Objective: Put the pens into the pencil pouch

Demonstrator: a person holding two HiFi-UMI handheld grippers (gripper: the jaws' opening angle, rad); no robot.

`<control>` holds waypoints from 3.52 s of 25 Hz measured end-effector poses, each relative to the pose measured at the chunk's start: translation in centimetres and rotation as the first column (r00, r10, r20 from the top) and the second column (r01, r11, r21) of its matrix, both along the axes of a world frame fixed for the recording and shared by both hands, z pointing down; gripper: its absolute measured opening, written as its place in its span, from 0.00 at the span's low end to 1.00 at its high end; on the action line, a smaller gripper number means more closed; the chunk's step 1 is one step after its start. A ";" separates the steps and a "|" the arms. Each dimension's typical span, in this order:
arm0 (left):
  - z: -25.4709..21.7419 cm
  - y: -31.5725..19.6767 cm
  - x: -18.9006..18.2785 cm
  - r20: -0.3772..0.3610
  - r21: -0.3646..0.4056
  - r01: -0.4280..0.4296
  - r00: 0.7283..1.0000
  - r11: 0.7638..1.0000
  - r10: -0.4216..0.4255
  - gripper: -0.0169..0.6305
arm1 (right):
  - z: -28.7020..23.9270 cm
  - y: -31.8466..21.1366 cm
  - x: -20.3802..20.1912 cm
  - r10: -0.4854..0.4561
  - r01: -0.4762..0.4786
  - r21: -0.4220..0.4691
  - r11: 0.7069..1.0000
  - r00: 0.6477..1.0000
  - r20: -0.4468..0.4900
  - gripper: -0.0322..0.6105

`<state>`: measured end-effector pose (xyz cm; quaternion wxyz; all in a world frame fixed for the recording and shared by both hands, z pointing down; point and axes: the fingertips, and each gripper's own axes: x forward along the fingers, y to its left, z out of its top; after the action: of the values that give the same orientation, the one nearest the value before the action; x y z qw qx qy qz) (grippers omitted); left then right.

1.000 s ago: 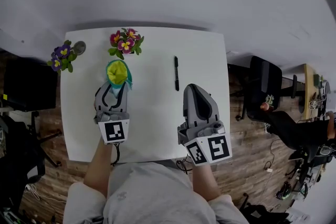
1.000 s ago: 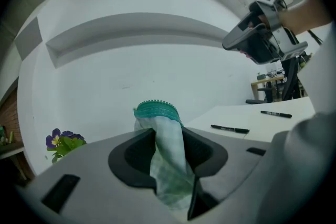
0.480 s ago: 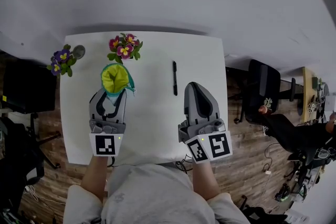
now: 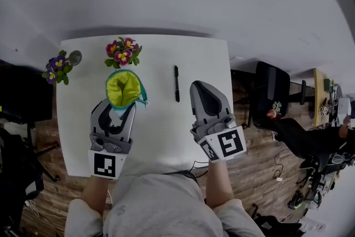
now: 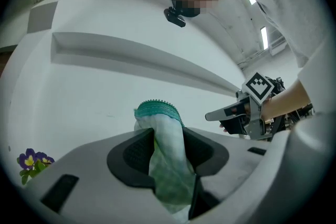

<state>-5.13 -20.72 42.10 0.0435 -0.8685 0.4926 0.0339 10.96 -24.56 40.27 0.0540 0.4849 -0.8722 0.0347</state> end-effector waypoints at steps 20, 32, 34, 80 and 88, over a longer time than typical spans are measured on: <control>-5.1 5.7 3.7 -0.028 0.079 0.166 0.986 0.983 -0.165 0.25 | 14.7 -3.1 2.0 -0.182 0.087 -0.630 0.771 0.979 -0.088 0.10; -5.0 7.0 3.3 -0.031 0.060 0.214 0.977 0.975 -0.213 0.25 | 21.5 -4.9 2.6 -0.119 -0.002 -0.777 0.630 0.988 -0.099 0.10; -4.9 7.1 3.1 -0.030 0.050 0.212 0.977 0.976 -0.211 0.25 | 22.4 -5.3 2.8 -0.107 -0.035 -0.787 0.616 0.986 -0.127 0.11; -3.7 6.1 2.2 -0.014 -0.030 -0.014 1.000 0.999 0.014 0.25 | 1.9 -1.7 -2.0 -0.023 0.078 -0.275 0.958 0.980 0.196 0.16; -4.2 6.2 3.3 -0.027 -0.011 -0.070 0.997 0.997 0.070 0.25 | -7.2 1.9 -3.1 -0.100 0.119 -0.039 0.992 0.942 0.321 0.16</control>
<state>-1.81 -14.48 37.91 0.0307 -0.8849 0.4627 0.0439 7.87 -22.66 33.03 -0.0718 0.4218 -0.8938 0.1346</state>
